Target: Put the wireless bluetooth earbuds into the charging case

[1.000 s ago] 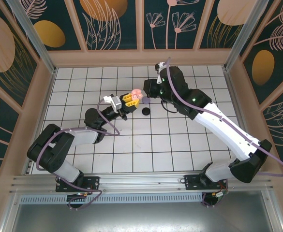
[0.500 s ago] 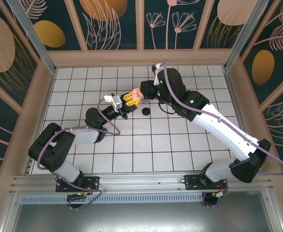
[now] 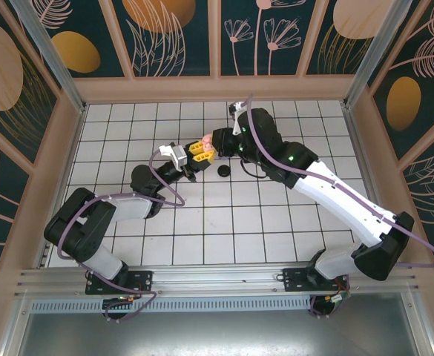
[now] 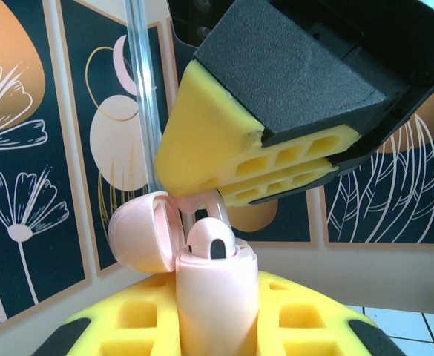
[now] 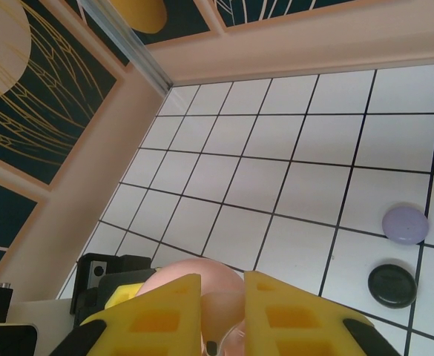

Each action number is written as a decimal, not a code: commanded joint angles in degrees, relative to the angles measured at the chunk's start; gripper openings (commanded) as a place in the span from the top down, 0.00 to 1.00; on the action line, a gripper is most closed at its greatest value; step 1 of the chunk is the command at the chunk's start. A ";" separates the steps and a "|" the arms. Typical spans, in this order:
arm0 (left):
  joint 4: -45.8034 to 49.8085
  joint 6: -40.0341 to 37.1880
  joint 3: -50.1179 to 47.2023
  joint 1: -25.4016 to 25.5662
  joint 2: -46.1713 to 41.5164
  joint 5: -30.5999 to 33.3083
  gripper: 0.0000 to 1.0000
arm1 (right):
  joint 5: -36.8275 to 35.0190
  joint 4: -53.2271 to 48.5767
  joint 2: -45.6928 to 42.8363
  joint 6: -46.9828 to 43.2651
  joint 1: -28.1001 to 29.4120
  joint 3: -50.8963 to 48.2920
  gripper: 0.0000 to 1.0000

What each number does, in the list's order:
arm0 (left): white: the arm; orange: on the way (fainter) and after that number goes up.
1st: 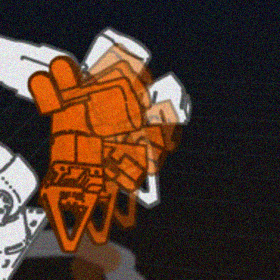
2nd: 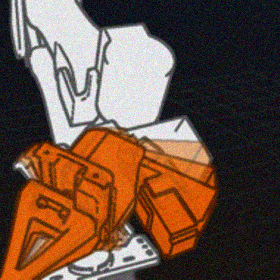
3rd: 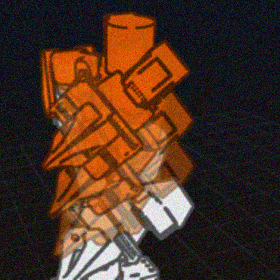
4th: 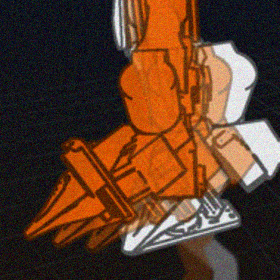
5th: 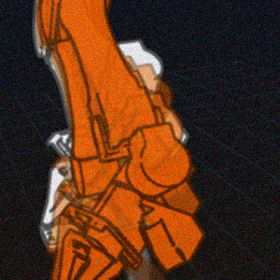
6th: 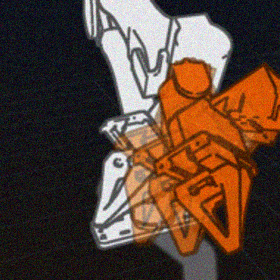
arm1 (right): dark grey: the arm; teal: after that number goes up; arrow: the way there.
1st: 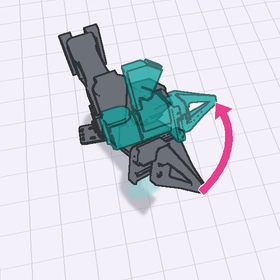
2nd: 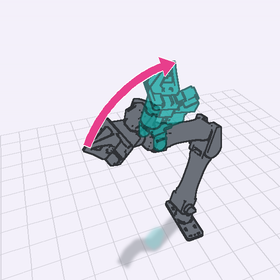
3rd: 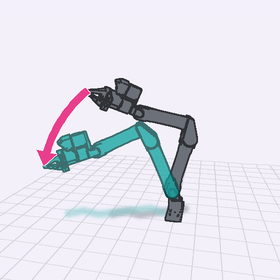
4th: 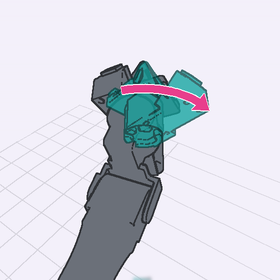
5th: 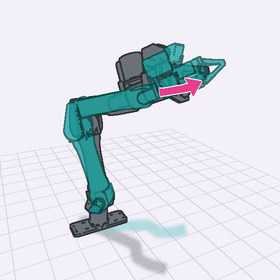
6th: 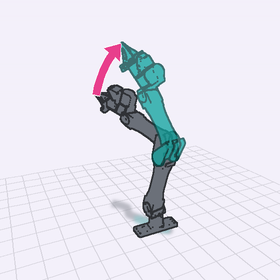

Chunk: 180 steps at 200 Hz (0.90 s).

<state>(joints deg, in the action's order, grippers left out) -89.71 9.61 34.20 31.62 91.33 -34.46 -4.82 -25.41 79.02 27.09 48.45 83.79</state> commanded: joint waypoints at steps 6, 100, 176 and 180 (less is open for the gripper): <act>-3.41 1.12 1.31 0.38 0.34 -0.90 1.00 | 0.21 1.94 0.62 -0.11 0.42 -0.76 0.83; -3.45 1.29 1.49 0.46 0.16 -0.80 1.00 | -5.72 -0.81 2.74 -3.42 4.63 0.09 0.84; -3.25 1.38 1.49 0.46 -0.10 -0.43 1.00 | -12.47 -4.41 5.43 -4.88 8.62 0.42 0.84; -3.27 1.38 1.49 0.46 -0.10 -0.47 1.00 | -12.59 -4.41 5.28 -4.66 8.55 0.39 0.83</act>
<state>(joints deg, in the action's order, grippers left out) -88.31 10.66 34.17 31.40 91.68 -33.80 -19.40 -25.89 82.30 22.79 55.13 84.66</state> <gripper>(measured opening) 0.208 0.162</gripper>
